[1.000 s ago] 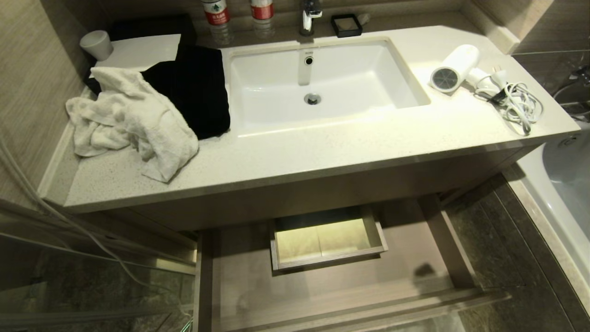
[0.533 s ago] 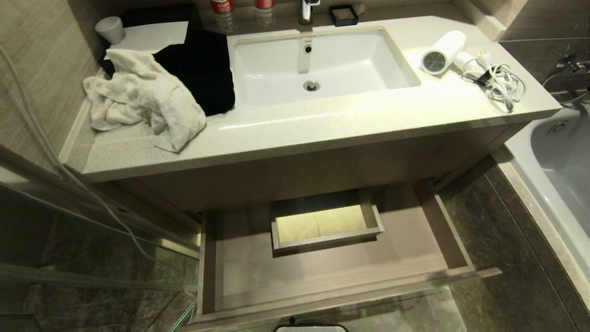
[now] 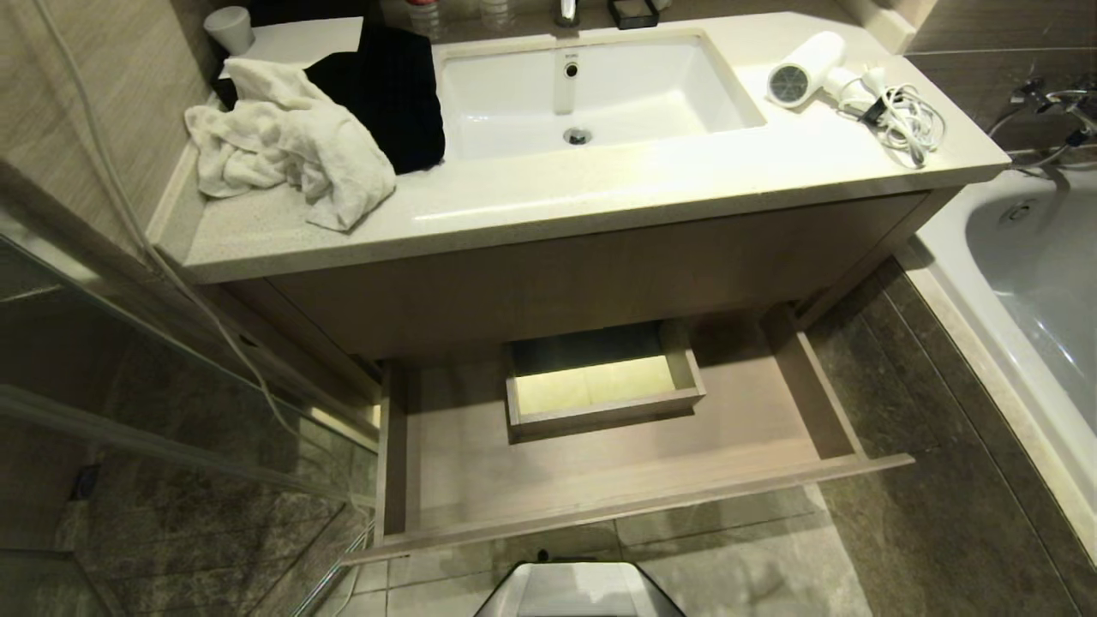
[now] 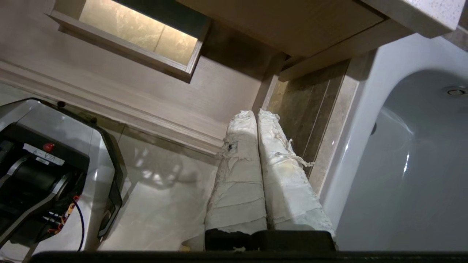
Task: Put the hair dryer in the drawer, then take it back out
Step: Close the drawer
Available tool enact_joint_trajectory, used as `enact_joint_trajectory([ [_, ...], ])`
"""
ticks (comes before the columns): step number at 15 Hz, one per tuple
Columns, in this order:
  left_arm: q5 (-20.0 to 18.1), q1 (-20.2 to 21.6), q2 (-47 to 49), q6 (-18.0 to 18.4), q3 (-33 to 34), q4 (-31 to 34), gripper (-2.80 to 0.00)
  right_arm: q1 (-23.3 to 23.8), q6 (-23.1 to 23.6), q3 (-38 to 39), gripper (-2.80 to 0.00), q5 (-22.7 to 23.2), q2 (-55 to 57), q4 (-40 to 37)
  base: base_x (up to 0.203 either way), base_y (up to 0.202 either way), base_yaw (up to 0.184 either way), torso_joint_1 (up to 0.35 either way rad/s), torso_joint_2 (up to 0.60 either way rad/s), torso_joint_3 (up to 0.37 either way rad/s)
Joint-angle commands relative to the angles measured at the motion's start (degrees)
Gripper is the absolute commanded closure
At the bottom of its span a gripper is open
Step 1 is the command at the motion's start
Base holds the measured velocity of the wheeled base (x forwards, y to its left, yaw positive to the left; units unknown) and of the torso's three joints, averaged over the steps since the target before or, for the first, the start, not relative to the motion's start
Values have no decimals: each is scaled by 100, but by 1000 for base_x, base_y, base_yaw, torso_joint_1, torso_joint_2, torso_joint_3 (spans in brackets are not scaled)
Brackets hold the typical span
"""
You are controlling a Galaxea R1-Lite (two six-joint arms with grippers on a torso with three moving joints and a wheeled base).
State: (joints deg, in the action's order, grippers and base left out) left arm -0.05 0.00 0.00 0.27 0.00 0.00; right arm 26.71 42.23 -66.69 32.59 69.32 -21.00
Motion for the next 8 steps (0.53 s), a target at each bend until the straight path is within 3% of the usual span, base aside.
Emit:
enact_joint_trajectory([
  [1, -4, 0, -9, 0, 0, 0, 0, 1, 22, 86, 0, 19, -59, 17, 0, 0, 0, -232, 293, 35],
  [8, -4, 0, 0, 0, 0, 0, 0, 1, 22, 227, 0, 19, -147, 88, 0, 0, 0, -172, 310, 127],
])
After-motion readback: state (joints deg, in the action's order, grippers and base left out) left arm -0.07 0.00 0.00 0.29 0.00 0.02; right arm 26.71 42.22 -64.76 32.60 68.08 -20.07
